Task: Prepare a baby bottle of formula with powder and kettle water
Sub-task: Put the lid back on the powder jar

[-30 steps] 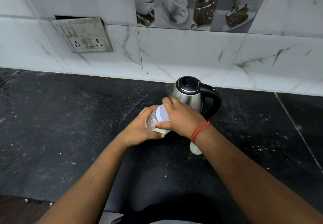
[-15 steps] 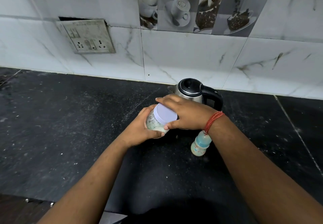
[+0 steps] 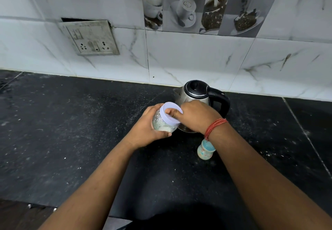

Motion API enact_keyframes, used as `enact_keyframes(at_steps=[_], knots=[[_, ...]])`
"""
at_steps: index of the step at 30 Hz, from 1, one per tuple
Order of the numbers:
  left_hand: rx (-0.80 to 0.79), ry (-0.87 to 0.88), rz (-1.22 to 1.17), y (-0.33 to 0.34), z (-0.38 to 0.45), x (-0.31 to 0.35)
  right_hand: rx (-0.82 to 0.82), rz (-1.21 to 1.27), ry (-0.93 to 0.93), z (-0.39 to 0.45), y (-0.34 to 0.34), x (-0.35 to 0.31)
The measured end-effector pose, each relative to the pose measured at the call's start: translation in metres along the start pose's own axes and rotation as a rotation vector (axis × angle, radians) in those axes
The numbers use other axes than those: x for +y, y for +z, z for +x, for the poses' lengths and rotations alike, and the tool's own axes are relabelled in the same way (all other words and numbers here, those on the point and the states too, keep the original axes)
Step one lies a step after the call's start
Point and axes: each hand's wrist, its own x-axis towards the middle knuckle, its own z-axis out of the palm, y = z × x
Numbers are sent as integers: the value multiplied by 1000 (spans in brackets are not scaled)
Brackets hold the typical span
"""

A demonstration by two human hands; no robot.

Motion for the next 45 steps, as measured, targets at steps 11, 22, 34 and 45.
enact_keyframes(at_steps=[11,22,34,45], knots=[[-148,-24,-17,-5,0,3,-191,126,-431,-4,-23,20],[-102,40,8,-6,-2,5,-55,246,-260,-11,-2,9],[5,61,-15,1,-2,0,112,364,-155,-11,13,-6],[-74,-62,-122,11,-14,-34,93,383,-46,-5,60,-24]])
